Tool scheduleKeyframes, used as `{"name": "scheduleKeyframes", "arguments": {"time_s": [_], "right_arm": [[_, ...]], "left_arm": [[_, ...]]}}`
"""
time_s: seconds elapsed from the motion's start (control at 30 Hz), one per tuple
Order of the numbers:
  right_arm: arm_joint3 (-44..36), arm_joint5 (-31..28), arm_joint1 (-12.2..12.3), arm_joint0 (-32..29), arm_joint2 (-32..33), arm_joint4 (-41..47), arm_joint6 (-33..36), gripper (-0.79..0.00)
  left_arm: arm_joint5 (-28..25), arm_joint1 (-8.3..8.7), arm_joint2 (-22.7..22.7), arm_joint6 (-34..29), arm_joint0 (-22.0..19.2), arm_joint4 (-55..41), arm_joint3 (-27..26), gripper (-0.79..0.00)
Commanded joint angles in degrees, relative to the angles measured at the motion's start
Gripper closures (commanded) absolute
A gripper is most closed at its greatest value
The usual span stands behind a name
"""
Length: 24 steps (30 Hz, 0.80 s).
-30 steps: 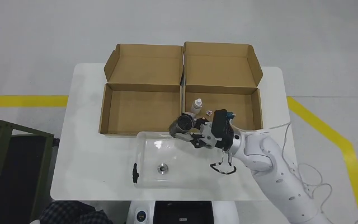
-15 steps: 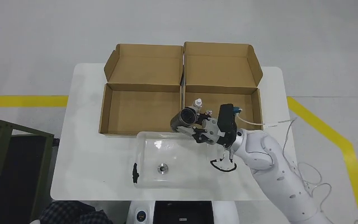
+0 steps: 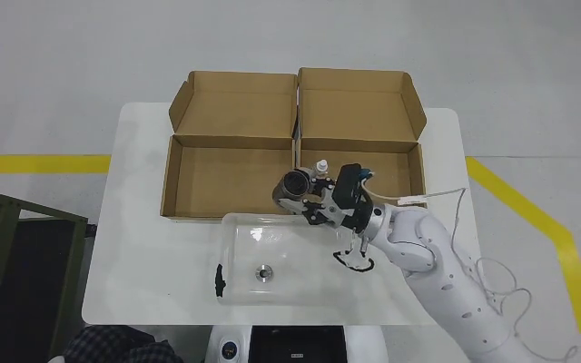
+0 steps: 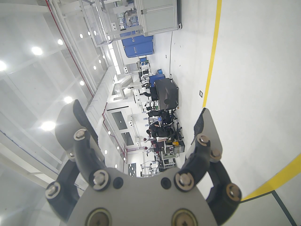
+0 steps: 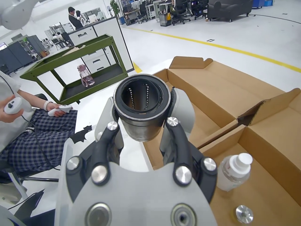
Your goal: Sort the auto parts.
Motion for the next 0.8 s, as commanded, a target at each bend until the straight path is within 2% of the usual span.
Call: {"name": "scheduleKeyframes", "arguments": {"time_s": [0.0,0.3,0.77], "right_arm": [[0.1,1.3,-0.2,0.9,-0.9,-1.2,0.7,0.000],[2.3,8.3,-1.9,6.1,-5.8,-8.2,2.6,0.000],[10.0,18.1,-5.5,14.7,-14.1,-17.1,5.6,0.000]], "left_arm": [[0.0,0.00,0.0,0.0,0.0,0.0,0.0,-0.785],[0.0,0.00,0.0,0.0,0.0,0.0,0.0,-0.785],[0.0,0.00,0.0,0.0,0.0,0.0,0.0,-0.785]]}}
